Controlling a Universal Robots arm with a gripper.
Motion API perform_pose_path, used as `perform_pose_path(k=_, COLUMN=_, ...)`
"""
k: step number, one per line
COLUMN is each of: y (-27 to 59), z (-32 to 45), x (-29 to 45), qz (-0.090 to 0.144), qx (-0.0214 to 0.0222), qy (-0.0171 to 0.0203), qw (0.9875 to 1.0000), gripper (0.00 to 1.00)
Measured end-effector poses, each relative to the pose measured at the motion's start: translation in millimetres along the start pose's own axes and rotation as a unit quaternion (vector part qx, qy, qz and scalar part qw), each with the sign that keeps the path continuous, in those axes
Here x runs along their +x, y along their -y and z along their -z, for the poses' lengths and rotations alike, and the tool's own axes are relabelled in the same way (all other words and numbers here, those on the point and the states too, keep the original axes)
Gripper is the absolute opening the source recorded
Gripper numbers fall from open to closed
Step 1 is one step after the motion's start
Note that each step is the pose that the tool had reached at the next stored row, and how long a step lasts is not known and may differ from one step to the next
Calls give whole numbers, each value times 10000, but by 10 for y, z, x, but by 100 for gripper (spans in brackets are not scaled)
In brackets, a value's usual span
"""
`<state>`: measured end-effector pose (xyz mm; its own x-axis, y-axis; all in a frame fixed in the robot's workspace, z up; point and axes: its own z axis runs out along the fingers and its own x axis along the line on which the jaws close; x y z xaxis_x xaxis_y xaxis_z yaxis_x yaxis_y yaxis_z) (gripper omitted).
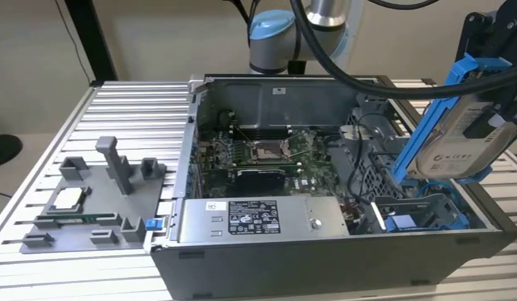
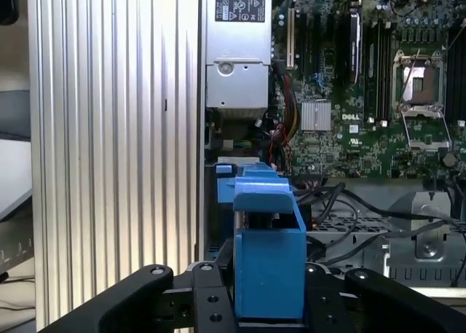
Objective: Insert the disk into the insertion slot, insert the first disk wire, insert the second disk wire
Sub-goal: 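Insert the disk into the insertion slot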
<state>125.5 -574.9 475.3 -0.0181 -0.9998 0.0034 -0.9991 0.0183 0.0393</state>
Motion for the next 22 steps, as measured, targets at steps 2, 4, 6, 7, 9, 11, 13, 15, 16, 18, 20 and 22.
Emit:
perform_pose_path(k=2, y=0, z=-1, x=0, qz=0, qx=0, qy=0, qw=10000, gripper=0)
perform_pose_path(k=4, y=1, z=-6, x=0, qz=0, qx=0, qy=1, qw=10000, gripper=0)
perform_pose_path(k=6, y=1, z=-13, x=0, qz=0, qx=0, qy=0, qw=10000, gripper=0)
perform_pose_path(k=7, y=1, z=-17, x=0, qz=0, qx=0, qy=0, qw=10000, gripper=0)
perform_pose_path(k=9, y=2, z=-24, x=0, qz=0, qx=0, qy=0, qw=10000, gripper=0)
perform_pose_path(k=11, y=2, z=-30, x=0, qz=0, qx=0, qy=0, qw=10000, gripper=0)
perform_pose_path(k=13, y=2, z=-36, x=0, qz=0, qx=0, qy=1, qw=10000, gripper=0)
perform_pose_path(k=15, y=2, z=-38, x=0, qz=0, qx=0, qy=0, qw=10000, gripper=0)
perform_pose_path(k=16, y=2, z=-40, x=0, qz=0, qx=0, qy=0, qw=10000, gripper=0)
perform_pose_path(k=18, y=2, z=-41, x=0, qz=0, qx=0, qy=0, qw=10000, gripper=0)
perform_pose_path(k=20, y=2, z=-41, x=0, qz=0, qx=0, qy=0, qw=10000, gripper=0)
perform_pose_path(k=22, y=2, z=-42, x=0, qz=0, qx=0, qy=1, qw=10000, gripper=0)
